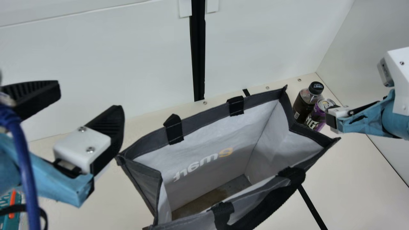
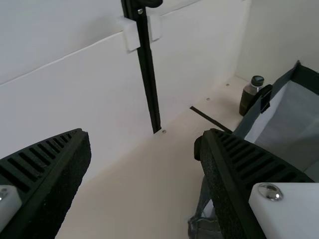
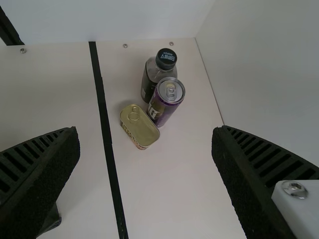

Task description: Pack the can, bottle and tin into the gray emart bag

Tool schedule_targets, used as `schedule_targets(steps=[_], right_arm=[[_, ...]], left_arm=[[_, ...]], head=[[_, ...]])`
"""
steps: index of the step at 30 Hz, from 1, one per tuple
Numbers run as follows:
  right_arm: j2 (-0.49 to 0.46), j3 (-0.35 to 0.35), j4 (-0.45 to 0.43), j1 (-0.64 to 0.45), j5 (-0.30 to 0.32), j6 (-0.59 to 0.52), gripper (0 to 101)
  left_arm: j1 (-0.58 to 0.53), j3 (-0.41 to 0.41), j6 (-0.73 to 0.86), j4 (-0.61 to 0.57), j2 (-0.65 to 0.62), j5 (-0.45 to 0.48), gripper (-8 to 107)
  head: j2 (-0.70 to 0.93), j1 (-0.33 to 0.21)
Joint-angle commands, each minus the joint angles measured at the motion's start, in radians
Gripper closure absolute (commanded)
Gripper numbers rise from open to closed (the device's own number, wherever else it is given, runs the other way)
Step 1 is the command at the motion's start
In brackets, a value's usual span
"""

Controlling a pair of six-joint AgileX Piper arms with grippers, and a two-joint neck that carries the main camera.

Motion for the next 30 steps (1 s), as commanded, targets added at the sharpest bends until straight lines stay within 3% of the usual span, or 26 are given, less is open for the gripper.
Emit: schedule_targets(steps=[1,16,30], right_arm=[[0.000,0.000,0.000,0.000,0.000,0.000,10],[0.000,0.000,0.000,0.000,0.000,0.000,10],[0.000,0.000,0.000,0.000,0.000,0.000,10]], left_arm=[[-0.001,-0.016,0.034,-0.027,0.011,0.009,9],[0.021,-0.162,0.207,-0.212,0.136,0.106,9],[0.036,-0.153,0.321,-0.360,0.207,0.109,9]], head=[[-0.001,-0.023],[-0.001,-0.023],[-0.001,-0.023]])
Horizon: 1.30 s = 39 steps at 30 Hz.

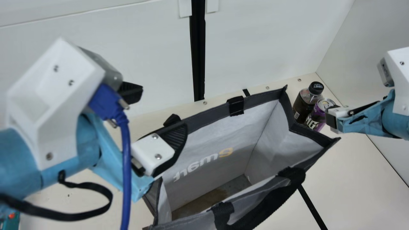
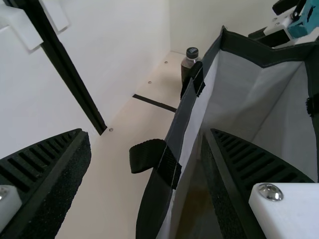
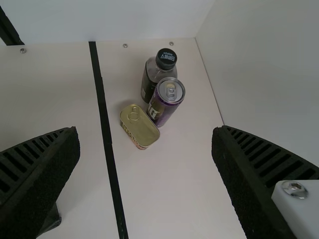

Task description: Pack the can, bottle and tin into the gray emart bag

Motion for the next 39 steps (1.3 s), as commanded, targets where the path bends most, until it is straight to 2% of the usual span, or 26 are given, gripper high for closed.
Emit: schedule_targets(steps=[1,20,39], right_arm=[[0.000,0.000,0.000,0.000,0.000,0.000,10],[0.000,0.000,0.000,0.000,0.000,0.000,10],[0.000,0.000,0.000,0.000,0.000,0.000,10]], left_arm=[[0.000,0.001,0.014,-0.016,0.008,0.000,9],[-0.021,-0.006,0.111,-0.080,0.107,0.000,9],[-0.043,-0.015,0.138,-0.082,0.193,0.000,9]], head=[[-0.001,-0.023],[-0.001,-0.023],[-0.001,-0.023]])
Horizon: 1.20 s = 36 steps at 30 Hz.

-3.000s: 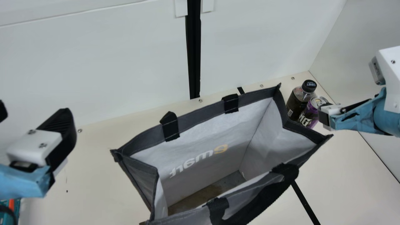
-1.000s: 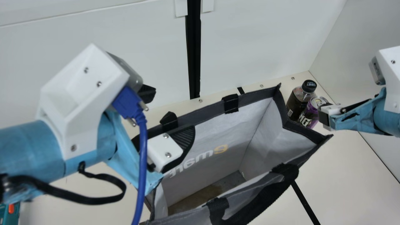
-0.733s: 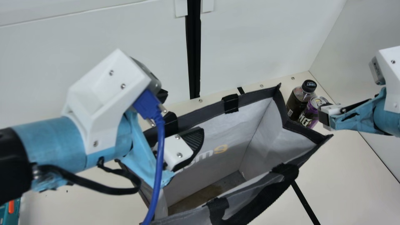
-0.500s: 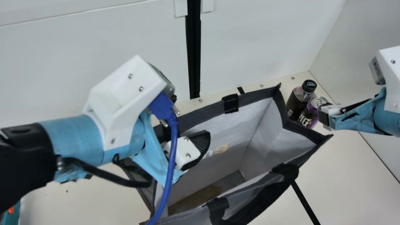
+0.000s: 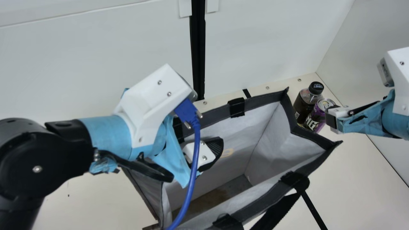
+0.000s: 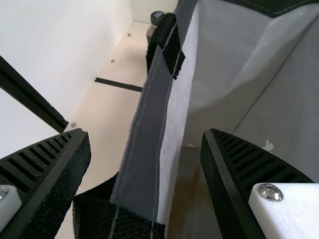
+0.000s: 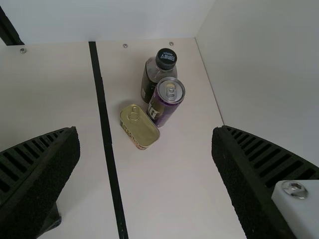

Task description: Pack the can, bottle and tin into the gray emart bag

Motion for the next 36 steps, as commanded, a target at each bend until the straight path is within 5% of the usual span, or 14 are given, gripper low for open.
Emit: schedule_targets(steps=[1,12,36], right_arm=[[0.000,0.000,0.000,0.000,0.000,0.000,10],[0.000,0.000,0.000,0.000,0.000,0.000,10],[0.000,0.000,0.000,0.000,0.000,0.000,10]], left_arm=[[-0.002,0.001,0.000,0.005,0.006,0.001,16],[-0.008,0.029,-0.024,0.057,0.009,0.001,89],[0.025,-0.028,-0.284,0.352,-0.068,0.001,89]], head=[[-0.001,-0.023],[-0.001,-0.023],[-0.001,-0.023]])
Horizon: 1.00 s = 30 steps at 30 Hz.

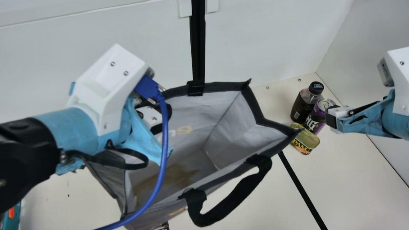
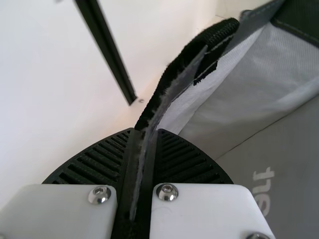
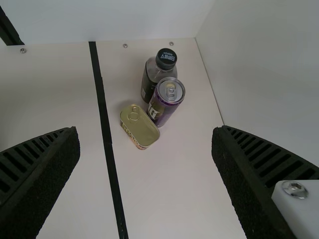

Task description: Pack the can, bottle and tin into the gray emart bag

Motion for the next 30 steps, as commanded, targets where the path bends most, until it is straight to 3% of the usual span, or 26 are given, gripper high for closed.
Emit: schedule_targets(steps=[1,14,30], right_arm=[[0.000,0.000,0.000,0.000,0.000,0.000,10],[0.000,0.000,0.000,0.000,0.000,0.000,10],[0.000,0.000,0.000,0.000,0.000,0.000,10]], left_arm=[[-0.003,-0.002,-0.029,0.052,-0.007,-0.001,89],[-0.022,0.039,-0.167,0.335,-0.081,-0.001,89],[-0.047,0.219,-0.357,0.706,-0.195,-0.001,89]], head=[[-0.001,-0.023],[-0.001,-0.023],[-0.001,-0.023]])
